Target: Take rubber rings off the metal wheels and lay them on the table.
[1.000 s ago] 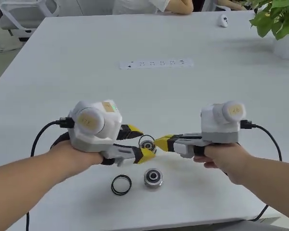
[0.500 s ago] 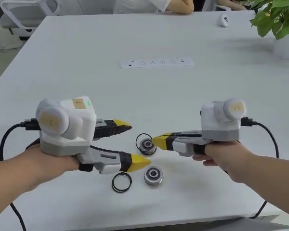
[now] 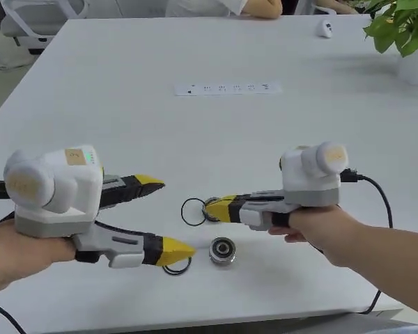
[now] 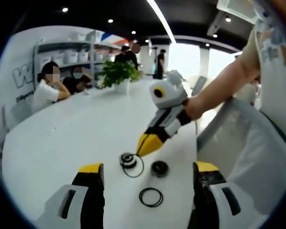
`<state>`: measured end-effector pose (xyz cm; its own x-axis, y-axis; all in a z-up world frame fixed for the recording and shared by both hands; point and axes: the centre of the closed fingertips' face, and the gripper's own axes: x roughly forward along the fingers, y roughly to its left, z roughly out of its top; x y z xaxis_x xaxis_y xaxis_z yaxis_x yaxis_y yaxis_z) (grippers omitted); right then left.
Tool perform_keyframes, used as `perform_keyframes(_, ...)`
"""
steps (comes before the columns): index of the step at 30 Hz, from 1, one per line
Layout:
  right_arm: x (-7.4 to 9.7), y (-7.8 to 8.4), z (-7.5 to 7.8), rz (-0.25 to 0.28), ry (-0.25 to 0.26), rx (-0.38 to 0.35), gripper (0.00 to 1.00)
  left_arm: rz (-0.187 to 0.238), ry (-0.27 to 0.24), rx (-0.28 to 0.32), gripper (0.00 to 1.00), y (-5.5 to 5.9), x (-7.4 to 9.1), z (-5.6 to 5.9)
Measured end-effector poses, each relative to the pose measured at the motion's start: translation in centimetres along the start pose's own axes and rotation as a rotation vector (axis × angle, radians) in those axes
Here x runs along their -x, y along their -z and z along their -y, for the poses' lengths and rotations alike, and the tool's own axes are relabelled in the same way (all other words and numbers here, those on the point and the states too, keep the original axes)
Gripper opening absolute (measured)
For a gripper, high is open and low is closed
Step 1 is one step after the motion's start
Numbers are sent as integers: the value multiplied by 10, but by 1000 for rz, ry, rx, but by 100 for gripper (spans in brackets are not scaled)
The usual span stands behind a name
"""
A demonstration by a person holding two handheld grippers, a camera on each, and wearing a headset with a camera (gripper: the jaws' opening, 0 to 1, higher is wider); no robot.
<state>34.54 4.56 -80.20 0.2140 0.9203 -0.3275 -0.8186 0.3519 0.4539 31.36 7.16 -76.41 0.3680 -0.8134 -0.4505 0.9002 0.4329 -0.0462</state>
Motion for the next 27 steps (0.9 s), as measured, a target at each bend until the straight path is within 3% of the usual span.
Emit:
perform_keyframes(11,-11,14,-18,-67,-80,2,0,-19,-16,15,87,14,20,1)
perform_keyframes(27,-27,41,-35,-178,-148,-7,0,-43,-51,30,89,31,41,-1)
